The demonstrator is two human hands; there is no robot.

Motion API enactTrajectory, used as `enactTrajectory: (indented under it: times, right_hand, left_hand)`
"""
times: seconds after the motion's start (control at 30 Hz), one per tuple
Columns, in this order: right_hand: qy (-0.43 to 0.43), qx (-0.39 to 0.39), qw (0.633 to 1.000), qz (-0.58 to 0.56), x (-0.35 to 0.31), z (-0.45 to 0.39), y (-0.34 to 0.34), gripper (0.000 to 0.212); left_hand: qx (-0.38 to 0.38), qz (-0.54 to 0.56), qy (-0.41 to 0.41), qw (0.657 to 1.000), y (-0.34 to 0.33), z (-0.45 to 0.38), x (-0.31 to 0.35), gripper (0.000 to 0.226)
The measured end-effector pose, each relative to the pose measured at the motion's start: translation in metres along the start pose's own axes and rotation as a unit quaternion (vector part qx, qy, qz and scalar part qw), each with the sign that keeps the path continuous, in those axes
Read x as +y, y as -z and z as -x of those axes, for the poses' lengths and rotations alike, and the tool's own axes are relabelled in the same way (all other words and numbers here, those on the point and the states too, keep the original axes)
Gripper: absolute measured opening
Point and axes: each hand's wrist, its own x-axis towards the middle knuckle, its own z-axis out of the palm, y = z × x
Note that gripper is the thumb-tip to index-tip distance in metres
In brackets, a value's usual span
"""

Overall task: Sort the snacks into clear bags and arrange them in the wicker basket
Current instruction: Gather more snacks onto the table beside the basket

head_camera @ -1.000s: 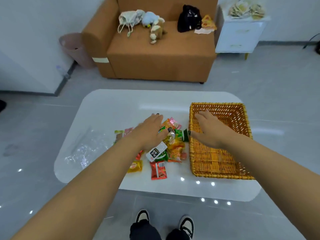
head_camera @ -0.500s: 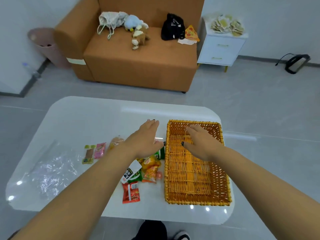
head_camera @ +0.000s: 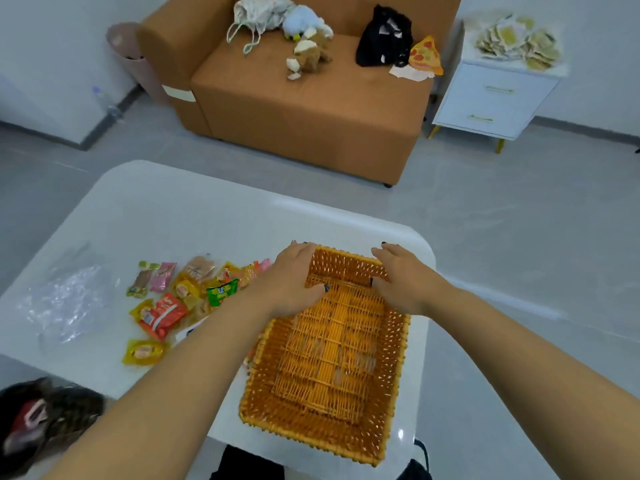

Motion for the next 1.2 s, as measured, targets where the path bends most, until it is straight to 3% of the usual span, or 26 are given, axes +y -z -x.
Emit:
enactTrajectory:
  times: [0.27, 0.57, 0.77, 1.03, 1.2]
  right_hand:
    - [0.074, -0.019, 0.994, 0.071, 0.097, 0.024, 0.048, 0.05]
    - [0.086, -0.045, 0.99, 0.101, 0.165, -0.002, 0.088, 0.051]
    - [0.1, -0.066, 0.989, 0.085, 0.185, -0.059, 0.113, 0.045]
    - [0.104, -0.1, 0.987, 0.073, 0.198, -0.172, 0.155, 0.057]
    - [0.124, -0.134, 0.978, 0.105, 0.194, -0.231, 0.192, 0.049]
  left_hand:
    - [0.014, 0.039, 0.044, 0.998, -0.045, -0.025, 0.102, 0.079]
    - [0.032, 0.087, 0.05, 0.994, -0.056, -0.085, 0.156, 0.079]
    - [0.05, 0.114, 0.068, 0.99, -0.041, -0.135, 0.164, 0.078]
    - [0.029, 0.143, 0.123, 0.982, -0.002, -0.231, 0.16, 0.076]
    - [0.033, 0.19, 0.138, 0.972, 0.023, -0.272, 0.164, 0.072]
